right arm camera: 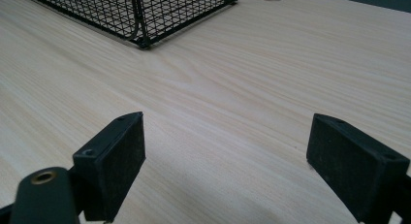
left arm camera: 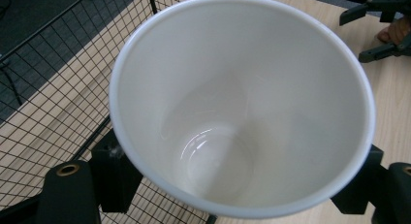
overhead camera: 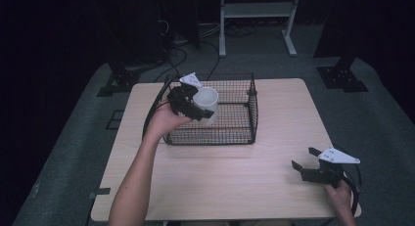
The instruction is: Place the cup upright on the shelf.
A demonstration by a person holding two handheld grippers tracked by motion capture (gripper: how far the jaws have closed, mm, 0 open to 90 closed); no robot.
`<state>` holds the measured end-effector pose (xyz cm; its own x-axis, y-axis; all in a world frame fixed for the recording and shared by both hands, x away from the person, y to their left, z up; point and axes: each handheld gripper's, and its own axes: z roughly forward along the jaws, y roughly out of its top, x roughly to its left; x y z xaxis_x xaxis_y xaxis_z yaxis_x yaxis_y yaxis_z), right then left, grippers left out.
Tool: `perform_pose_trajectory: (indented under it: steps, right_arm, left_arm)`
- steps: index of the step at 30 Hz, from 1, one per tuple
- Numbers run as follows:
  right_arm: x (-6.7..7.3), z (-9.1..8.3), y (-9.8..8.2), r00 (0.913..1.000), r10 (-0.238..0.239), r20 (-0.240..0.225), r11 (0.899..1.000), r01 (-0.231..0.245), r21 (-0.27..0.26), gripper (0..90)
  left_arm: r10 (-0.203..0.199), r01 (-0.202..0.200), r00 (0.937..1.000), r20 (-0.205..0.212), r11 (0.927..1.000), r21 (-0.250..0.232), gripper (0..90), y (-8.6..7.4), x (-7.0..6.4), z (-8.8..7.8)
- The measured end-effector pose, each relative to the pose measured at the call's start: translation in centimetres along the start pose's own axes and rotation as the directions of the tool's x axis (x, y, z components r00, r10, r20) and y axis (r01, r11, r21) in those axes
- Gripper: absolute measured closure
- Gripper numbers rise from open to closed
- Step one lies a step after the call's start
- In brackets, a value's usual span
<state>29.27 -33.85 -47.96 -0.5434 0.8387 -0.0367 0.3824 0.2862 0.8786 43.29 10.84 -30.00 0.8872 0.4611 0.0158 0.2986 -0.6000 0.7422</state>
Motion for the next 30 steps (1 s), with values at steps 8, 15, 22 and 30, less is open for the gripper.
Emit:
perform_pose_trajectory:
  steps: [8, 15, 22, 30]
  right_arm:
    - [-0.1, 0.0, 0.0, 1.0, 0.002, -0.001, 1.0, -0.002, -0.002, 13.1]
    - [0.0, 0.0, 0.0, 1.0, 0.001, -0.002, 1.0, -0.001, -0.003, 13.1]
    - [0.0, 0.0, 0.0, 1.0, 0.002, -0.002, 1.0, -0.002, -0.003, 13.1]
    - [0.0, 0.0, 0.0, 1.0, 0.0, -0.002, 1.0, 0.0, -0.003, 13.1]
  left_arm:
    - [-0.01, 0.011, 0.9998, -0.018, 0.9999, 0.013, 21.5, 0.5, 1.3, 0.6]
    - [-0.039, 0.039, 0.9991, -0.019, 0.9989, 0.025, 21.5, 0.4, 2.6, 1.5]
    - [-0.063, 0.064, 0.9977, -0.026, 0.9976, 0.026, 21.5, 0.2, 3.7, 2.7]
    - [-0.074, 0.075, 0.997, -0.021, 0.996, 0.048, 21.4, 0.2, 4.2, 3.9]
